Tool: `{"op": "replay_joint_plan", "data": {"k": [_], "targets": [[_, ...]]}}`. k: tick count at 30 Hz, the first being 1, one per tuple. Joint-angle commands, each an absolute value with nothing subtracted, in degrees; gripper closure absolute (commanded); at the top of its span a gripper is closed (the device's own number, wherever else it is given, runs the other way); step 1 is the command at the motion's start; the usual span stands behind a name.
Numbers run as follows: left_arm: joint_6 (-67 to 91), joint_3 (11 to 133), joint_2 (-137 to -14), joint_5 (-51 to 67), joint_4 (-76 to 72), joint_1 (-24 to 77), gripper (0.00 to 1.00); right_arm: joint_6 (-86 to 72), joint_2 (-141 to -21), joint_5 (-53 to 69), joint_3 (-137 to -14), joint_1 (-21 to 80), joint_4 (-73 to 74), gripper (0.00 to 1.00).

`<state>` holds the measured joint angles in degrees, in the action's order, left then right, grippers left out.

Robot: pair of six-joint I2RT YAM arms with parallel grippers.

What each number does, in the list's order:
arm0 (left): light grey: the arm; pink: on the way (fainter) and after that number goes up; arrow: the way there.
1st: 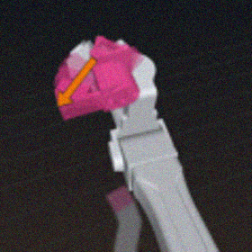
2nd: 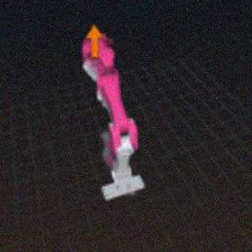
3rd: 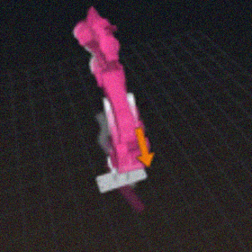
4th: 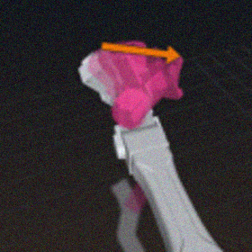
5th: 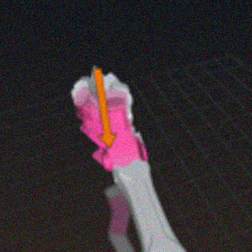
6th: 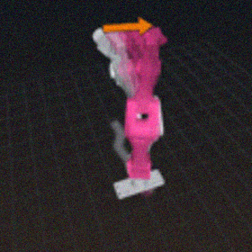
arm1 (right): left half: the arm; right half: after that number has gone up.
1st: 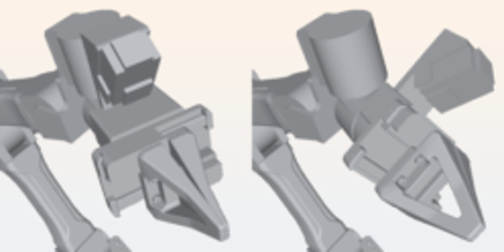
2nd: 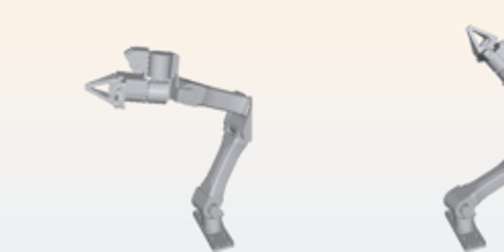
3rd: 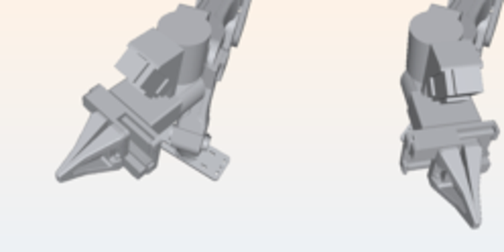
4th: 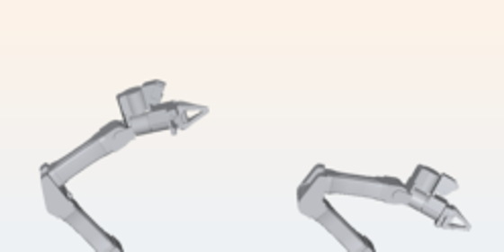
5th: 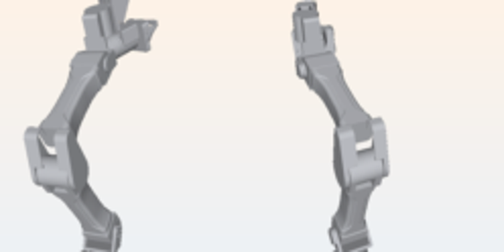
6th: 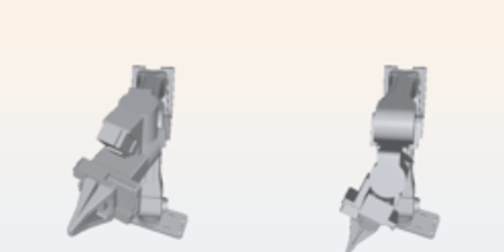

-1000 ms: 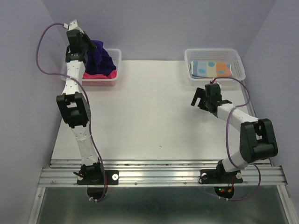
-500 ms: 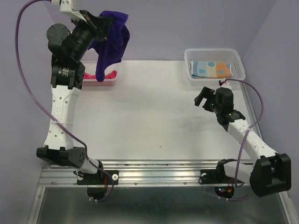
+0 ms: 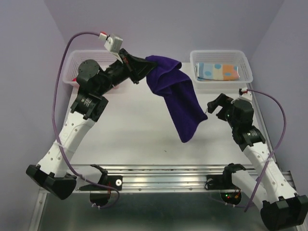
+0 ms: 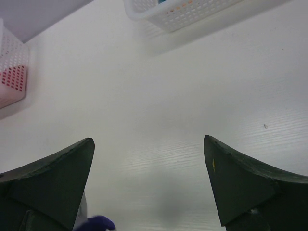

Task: Fold and stack the towels
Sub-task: Move the towel to the center of the board, then flatten out the crumpled towel

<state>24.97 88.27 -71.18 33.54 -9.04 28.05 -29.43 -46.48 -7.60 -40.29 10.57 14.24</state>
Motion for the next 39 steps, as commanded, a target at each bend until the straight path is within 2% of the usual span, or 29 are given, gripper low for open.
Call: {"op": "replay_joint_plan", "data": {"k": [1,2,3,4,5,6,7,10,14,19,22,31,32,35,36,39], "targets": [[23.1,73.5,-63.9,23.1,-17.0,27.4,1.0,-30.8,-45.0,-9.9,-39.4,10.6,17.3,0.0],[23.1,69.8,-60.9,19.6,-15.9,27.3,0.96,-30.8,-45.0,-10.3,-39.2,10.6,17.7,0.0],[23.2,62.8,-59.5,16.3,-15.6,27.2,0.71,-30.9,-45.1,-10.3,-38.9,10.6,18.1,0.0],[23.4,59.3,-58.2,9.4,-15.2,26.6,0.55,-30.9,-45.3,-10.5,-38.8,10.6,18.1,0.0],[23.8,55.9,-57.1,5.8,-14.6,26.3,0.42,-31.0,-45.6,-10.6,-38.6,10.5,18.0,0.0],[26.3,50.8,-55.6,2.6,-12.5,25.4,0.05,-31.2,-46.2,-10.7,-38.5,10.6,17.8,0.0],[27.9,49.0,-55.4,-4.4,-10.6,23.4,0.01,-31.2,-47.4,-10.5,-38.6,10.6,17.7,0.0],[35.2,46.8,-56.8,-10.4,-0.1,19.0,0.01,-30.9,-49.7,-8.2,-38.6,10.6,16.4,0.0],[37.6,45.1,-60.4,-9.8,5.7,15.6,0.01,-30.5,-54.8,-3.4,-38.2,10.8,14.2,0.0],[37.5,41.0,-62.9,3.1,1.3,15.8,0.01,-30.7,-60.5,-3.9,-38.8,15.8,13.4,0.0],[38.9,37.5,-64.0,11.8,-5.6,20.1,0.01,-32.2,-65.1,-8.2,-40.4,22.9,14.7,0.0],[38.7,38.2,-69.3,8.7,-6.4,30.9,0.01,-35.4,-73.6,-14.9,-41.5,28.1,20.6,0.0],[38.7,38.1,-69.3,8.3,-6.5,31.5,0.01,-35.3,-74.3,-15.3,-41.8,28.8,20.7,0.02],[38.8,37.7,-68.8,7.1,-6.6,33.2,0.01,-35.4,-77.9,-16.4,-43.5,31.0,21.4,0.16],[39.0,37.4,-68.4,6.8,-6.8,34.0,0.01,-35.6,-79.8,-17.0,-43.8,31.5,21.6,0.24],[39.2,36.6,-68.0,6.3,-6.9,34.5,0.01,-36.5,-82.7,-17.8,-44.9,33.4,21.7,0.34]]}}
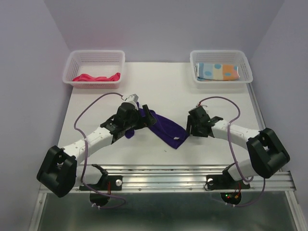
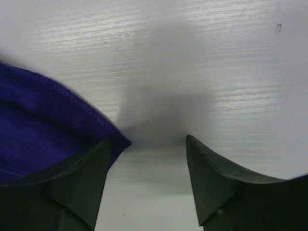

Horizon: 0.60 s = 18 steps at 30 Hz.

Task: Fold and stack the towels
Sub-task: Flatten out the crumpled towel

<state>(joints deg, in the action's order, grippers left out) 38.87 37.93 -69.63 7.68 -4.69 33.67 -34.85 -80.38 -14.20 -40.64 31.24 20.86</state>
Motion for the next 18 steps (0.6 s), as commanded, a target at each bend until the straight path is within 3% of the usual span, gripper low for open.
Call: {"op": "replay_joint_plan", "data": {"k": [1,14,17,18], "targets": [[39.3,36.5,-68.0,6.2,-6.9,34.5,0.01,-36.6,-83.3,-17.8,-45.1,33.7,21.7,0.38],[39.1,34.9,-67.2,6.2,-7.8,34.7,0.01,-37.2,-85.9,-16.6,-45.7,37.4,21.0,0.41],[39.0,34.8,-67.4,7.2,-8.3,34.8,0.01,-37.6,-87.8,-17.2,-45.0,37.4,20.5,0.5],[38.9,34.8,-67.4,7.6,-8.7,35.1,0.01,-38.1,-89.0,-17.7,-45.0,37.4,20.6,0.58]]}}
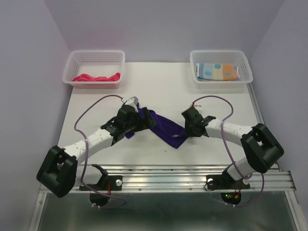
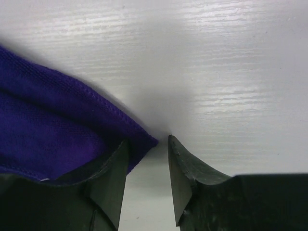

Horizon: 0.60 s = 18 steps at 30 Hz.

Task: Fold and stack the towels
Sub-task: Flatten out the crumpled towel

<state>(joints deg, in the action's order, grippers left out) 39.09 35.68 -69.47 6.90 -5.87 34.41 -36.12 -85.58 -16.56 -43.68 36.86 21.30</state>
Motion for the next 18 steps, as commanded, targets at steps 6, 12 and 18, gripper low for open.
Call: {"op": "replay_joint_plan", "data": {"k": [6,12,18], "targets": [[35.3,37.2,-69.3,9.3,-11.0,42.0,0.01,-39.0,-88.4,-18.2,-42.0,37.5,17.9,0.82],[27.8,43.0,-78.6,10.0,-14.1,51.1,0.01,-38.0,-85.3,-15.3,-38.8,37.4,13.3,0.93],[17.3,48.9,-89.1,13.4,-19.5,54.8,0.02,-36.9,-85.5,-12.0,-37.7,37.5,9.9,0.94]]}}
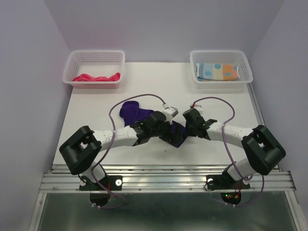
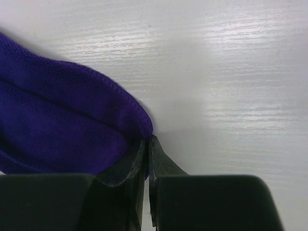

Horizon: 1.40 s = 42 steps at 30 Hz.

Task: Fold and stack the towels
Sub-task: Flatten out the crumpled towel

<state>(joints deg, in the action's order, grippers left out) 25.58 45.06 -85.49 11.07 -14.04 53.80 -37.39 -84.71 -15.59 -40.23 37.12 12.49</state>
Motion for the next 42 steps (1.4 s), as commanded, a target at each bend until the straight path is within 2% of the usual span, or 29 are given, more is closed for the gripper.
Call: {"op": "replay_joint_plan", "data": {"k": [1,10,15,20,21,22,24,26,30,36,42], "targets": [[15.6,49.8,-90.4,12.2,-19.3,54.8,0.04,-36.6,-85.5,-12.0,-37.4,37.4,9.8,0.94],[11.0,55.9,-99.3,7.0,-16.3,54.8,0.13,-36.1,-83.4,-9.4,-35.6,36.9,7.2,0.94],[9.2,58.4,-103.2,5.4,-15.1,54.8,0.23,-35.9,-84.0,-8.6,-35.8,36.7,6.9,0.94],[9.0,59.8,-104.0,4.7,-15.2,54.8,0.43,-35.7,-85.1,-8.7,-36.2,36.8,7.2,0.95],[9.0,59.7,-103.7,4.5,-15.2,54.8,0.53,-35.6,-85.2,-8.8,-36.2,36.8,7.3,0.95],[9.1,59.7,-103.4,4.3,-15.1,54.8,0.59,-35.5,-85.3,-8.9,-36.3,36.7,7.3,0.95],[9.2,59.2,-102.1,4.1,-15.2,54.8,0.67,-35.4,-85.3,-9.1,-36.3,36.6,7.5,0.95],[9.2,58.2,-100.9,4.3,-15.6,54.8,0.67,-35.5,-85.3,-9.3,-36.3,36.6,7.6,0.95],[10.2,58.0,-99.1,2.1,-15.6,54.8,1.0,-35.8,-85.0,-10.7,-36.4,36.5,8.2,0.98],[12.7,56.7,-90.2,-7.3,-11.2,54.8,1.0,-37.3,-77.2,-20.1,-39.5,36.5,14.6,0.99],[11.6,55.9,-70.2,-16.8,-10.7,54.8,1.0,-33.7,-64.9,-22.7,-48.9,36.5,17.5,0.99]]}}
